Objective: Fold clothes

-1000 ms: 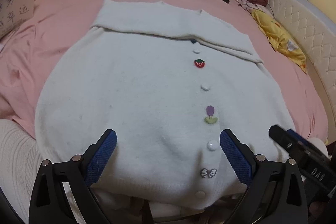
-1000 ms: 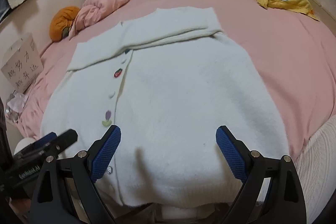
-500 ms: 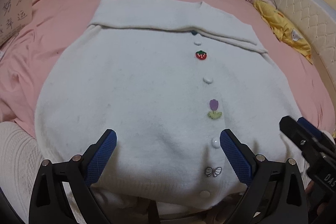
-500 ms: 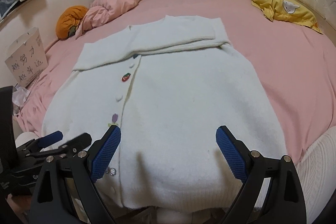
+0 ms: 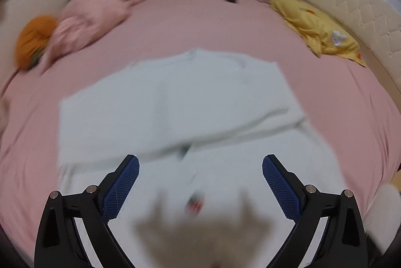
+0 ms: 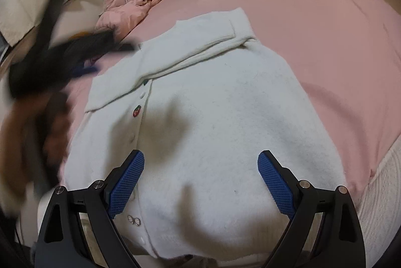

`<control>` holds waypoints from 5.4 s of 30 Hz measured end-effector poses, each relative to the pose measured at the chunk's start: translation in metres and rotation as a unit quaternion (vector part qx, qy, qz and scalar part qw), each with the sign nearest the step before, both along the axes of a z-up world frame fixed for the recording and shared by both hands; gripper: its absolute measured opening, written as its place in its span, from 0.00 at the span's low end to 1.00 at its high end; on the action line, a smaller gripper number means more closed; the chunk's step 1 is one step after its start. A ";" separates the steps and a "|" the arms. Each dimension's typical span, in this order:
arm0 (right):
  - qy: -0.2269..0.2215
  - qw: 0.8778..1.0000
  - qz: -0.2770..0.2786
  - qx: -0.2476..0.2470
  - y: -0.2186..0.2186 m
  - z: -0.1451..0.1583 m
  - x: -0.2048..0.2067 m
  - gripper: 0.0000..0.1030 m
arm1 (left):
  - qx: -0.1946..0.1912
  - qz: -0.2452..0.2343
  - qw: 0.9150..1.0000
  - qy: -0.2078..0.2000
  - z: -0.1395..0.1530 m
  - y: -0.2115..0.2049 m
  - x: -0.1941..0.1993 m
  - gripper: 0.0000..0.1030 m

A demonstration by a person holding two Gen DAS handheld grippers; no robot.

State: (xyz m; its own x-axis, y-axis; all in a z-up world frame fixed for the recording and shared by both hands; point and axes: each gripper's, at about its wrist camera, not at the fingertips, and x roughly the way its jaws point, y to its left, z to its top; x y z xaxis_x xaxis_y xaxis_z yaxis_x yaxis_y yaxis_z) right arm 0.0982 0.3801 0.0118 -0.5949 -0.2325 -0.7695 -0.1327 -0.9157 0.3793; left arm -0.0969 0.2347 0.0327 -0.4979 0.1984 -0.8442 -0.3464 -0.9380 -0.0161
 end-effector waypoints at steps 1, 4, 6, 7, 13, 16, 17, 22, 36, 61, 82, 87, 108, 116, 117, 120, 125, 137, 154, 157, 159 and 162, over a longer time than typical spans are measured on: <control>0.000 1.000 0.000 -0.007 0.002 0.000 -0.001 0.90 | -0.008 -0.022 0.999 -0.023 -0.008 0.022 -0.018 0.96; 0.002 1.000 0.002 -0.025 0.005 0.000 -0.005 0.90 | -0.033 -0.053 0.996 -0.069 -0.035 0.074 -0.056 0.96; 0.001 0.999 0.005 -0.037 0.007 -0.002 -0.008 0.90 | -0.060 -0.066 0.993 -0.083 -0.053 0.105 -0.073 0.96; -0.003 0.999 0.008 -0.043 0.007 -0.003 -0.010 0.90 | -0.071 -0.079 0.991 -0.082 -0.060 0.120 -0.078 0.96; -0.025 0.996 0.006 -0.080 0.015 -0.015 -0.016 0.90 | -0.117 -0.104 0.983 -0.095 -0.092 0.152 -0.094 0.99; -0.031 0.995 0.003 -0.096 0.019 -0.019 -0.018 0.90 | -0.096 -0.087 0.988 -0.089 -0.079 0.131 -0.098 0.77; -0.031 0.995 0.003 -0.097 0.019 -0.019 -0.019 0.90 | -0.089 -0.081 0.989 -0.087 -0.075 0.124 -0.099 0.39; -0.031 0.995 0.006 -0.093 0.017 -0.021 -0.019 0.90 | -0.054 -0.053 0.994 -0.077 -0.055 0.088 -0.105 0.15; -0.038 0.999 0.020 0.010 -0.004 -0.028 -0.016 0.90 | -0.049 0.156 0.985 0.052 0.038 -0.182 -0.102 0.15; -0.101 0.984 0.053 0.138 -0.048 -0.045 -0.027 0.90 | -0.231 0.435 0.868 -0.067 -0.075 -0.582 -0.047 0.16; -0.065 0.983 0.071 0.157 -0.062 -0.032 -0.022 0.90 | 0.071 0.336 0.931 0.125 0.095 -0.445 0.042 0.99; -0.031 0.979 0.082 0.183 -0.072 -0.020 -0.013 0.90 | 0.147 0.204 0.967 0.027 0.034 -0.291 0.078 0.99; -0.018 0.992 0.051 0.114 -0.035 -0.013 0.007 0.90 | 0.018 0.147 0.986 -0.070 -0.074 -0.129 0.162 0.97; -0.028 0.991 0.057 0.121 -0.039 -0.018 0.005 0.90 | 0.028 0.157 0.983 -0.088 -0.085 -0.136 0.148 0.97; -0.031 0.990 0.059 0.121 -0.040 -0.019 0.005 0.90 | 0.031 0.160 0.982 -0.092 -0.087 -0.138 0.146 0.97; -0.032 0.992 0.074 0.094 -0.040 -0.020 -0.004 0.90 | 0.046 0.172 0.979 -0.099 -0.091 -0.143 0.142 0.97; 0.032 0.990 0.112 0.083 -0.053 0.013 -0.056 0.90 | 0.078 0.185 0.974 -0.103 -0.095 -0.150 0.136 0.99; -0.008 0.915 0.366 0.170 -0.258 -0.013 -0.268 0.90 | 0.194 0.222 0.949 -0.115 -0.098 -0.186 0.131 0.99; -0.034 0.947 0.290 0.132 -0.244 -0.052 -0.297 0.14 | 0.238 0.234 0.935 -0.119 -0.103 -0.195 0.131 0.99; 0.001 0.957 0.270 0.106 -0.232 -0.031 -0.294 0.11 | 0.226 0.228 0.940 -0.118 -0.102 -0.190 0.131 0.99; 0.023 0.962 0.255 0.091 -0.220 -0.017 -0.290 0.11 | 0.216 0.225 0.943 -0.116 -0.102 -0.187 0.132 0.99; 0.042 0.968 0.232 0.086 -0.195 0.000 -0.288 0.11 | 0.197 0.219 0.949 -0.113 -0.101 -0.180 0.132 0.99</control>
